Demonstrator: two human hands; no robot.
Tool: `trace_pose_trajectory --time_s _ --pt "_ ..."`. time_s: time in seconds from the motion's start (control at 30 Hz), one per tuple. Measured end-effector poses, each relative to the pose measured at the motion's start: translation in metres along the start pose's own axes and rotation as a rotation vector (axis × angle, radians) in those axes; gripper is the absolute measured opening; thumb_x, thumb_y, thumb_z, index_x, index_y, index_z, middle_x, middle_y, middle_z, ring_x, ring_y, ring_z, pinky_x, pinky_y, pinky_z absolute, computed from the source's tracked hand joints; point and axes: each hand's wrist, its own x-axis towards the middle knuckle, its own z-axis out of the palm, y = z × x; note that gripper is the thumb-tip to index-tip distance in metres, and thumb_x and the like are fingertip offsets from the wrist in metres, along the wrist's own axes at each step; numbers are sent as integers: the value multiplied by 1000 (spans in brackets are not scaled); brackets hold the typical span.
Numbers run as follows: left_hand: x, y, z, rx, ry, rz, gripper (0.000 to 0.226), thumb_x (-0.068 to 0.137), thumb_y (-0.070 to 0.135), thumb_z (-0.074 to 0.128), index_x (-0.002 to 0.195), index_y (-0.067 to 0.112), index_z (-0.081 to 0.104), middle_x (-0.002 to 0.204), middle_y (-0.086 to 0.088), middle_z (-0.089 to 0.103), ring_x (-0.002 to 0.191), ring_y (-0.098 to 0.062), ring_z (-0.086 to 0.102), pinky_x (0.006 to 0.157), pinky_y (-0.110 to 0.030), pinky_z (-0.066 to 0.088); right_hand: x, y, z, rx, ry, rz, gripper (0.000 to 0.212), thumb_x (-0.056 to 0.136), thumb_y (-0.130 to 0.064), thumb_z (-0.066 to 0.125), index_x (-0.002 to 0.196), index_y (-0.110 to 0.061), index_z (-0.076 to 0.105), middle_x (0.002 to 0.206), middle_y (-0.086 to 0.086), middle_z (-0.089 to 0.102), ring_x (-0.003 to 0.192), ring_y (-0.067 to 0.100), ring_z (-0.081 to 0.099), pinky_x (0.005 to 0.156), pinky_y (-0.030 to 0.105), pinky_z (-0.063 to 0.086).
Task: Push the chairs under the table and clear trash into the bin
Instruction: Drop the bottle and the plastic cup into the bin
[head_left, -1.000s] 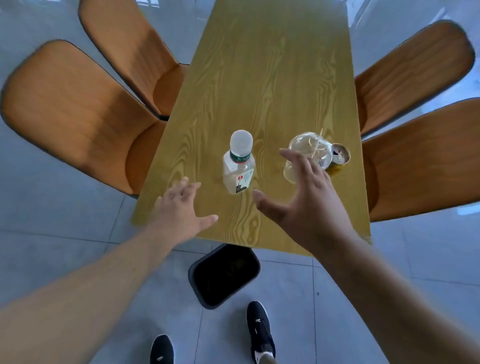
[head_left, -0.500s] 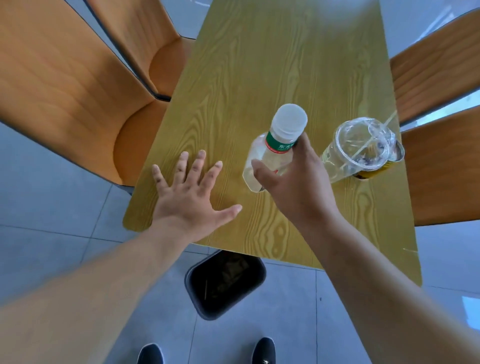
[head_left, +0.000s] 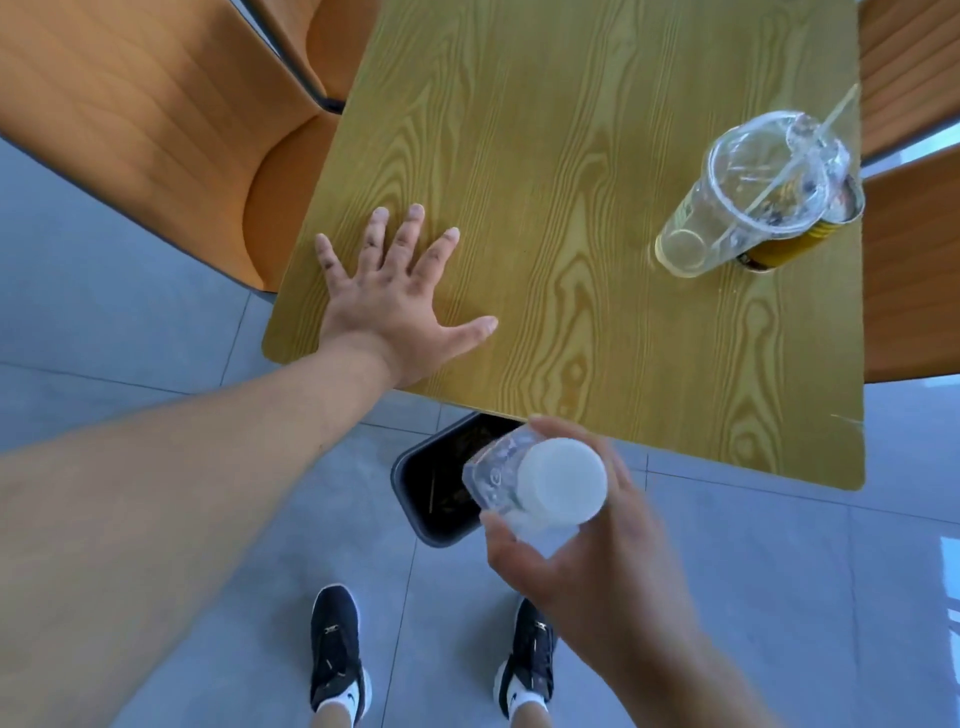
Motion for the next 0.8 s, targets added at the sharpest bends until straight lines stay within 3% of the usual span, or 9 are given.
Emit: trace_pose_trajectory --time_s 0.1,0.17,0.23,0.3,0.37,0.47,0.57,0.67,0.8 --pt "1 0 -1 9 -7 -1 108 73 103 10 162 43 5 174 4 -10 157 -24 -18 115 -74 -13 -4 16 23 -137 -72 -47 74 74 -49 68 142 -38 43 137 -21 50 119 6 54 93 5 34" --pt "1 0 0 12 -11 -3 108 72 104 10 162 43 5 174 4 -10 157 -24 -18 115 -74 -12 -1 33 38 -191 -151 -25 78 77 -54 64 148 -37 35 145 -14 47 127 14 50 96 21 45" --pt "1 -1 1 6 -1 3 107 73 103 10 162 44 5 174 5 -9 157 -25 -17 115 -74 -12 3 49 49 -244 -290 42 88 80 -63 64 155 -41 21 157 -11 36 138 17 39 104 33 45" --pt "0 -1 2 6 8 8 107 74 103 10 162 43 6 174 4 -8 157 -25 -16 115 -74 -12 7 60 57 -297 -398 93 97 81 -71 64 157 -43 12 163 -11 25 144 16 26 110 34 38" --pt "0 -1 2 13 4 9 107 74 103 10 162 43 6 174 4 -8 157 -25 -16 115 -74 -12 9 61 59 -327 -391 61 90 83 -71 62 156 -40 21 159 -14 31 143 14 28 108 33 40" --pt "-1 1 -2 17 -5 10 106 74 103 12 162 44 5 174 5 -9 157 -24 -17 115 -74 -12 14 43 47 -282 -215 -78 56 89 -59 62 138 -31 55 133 -16 56 123 11 49 98 26 46" --pt "-3 0 -5 -10 -3 6 103 75 102 16 161 46 4 173 8 -12 157 -21 -20 116 -72 -13 37 27 6 -147 158 -106 36 90 -49 67 122 -33 62 118 -24 59 115 6 56 98 17 40" --pt "-5 0 -6 -8 -8 2 104 76 102 18 162 46 3 173 9 -13 156 -20 -21 117 -71 -12 83 20 -56 -32 505 1 52 86 -47 71 132 -31 53 123 -27 52 118 10 57 95 34 51" --pt "-3 1 -8 4 -35 -9 104 76 101 20 163 46 4 173 8 -11 156 -19 -21 119 -68 -13 137 23 -118 -66 698 56 79 81 -40 82 145 -18 41 132 -24 40 124 25 54 90 51 54"
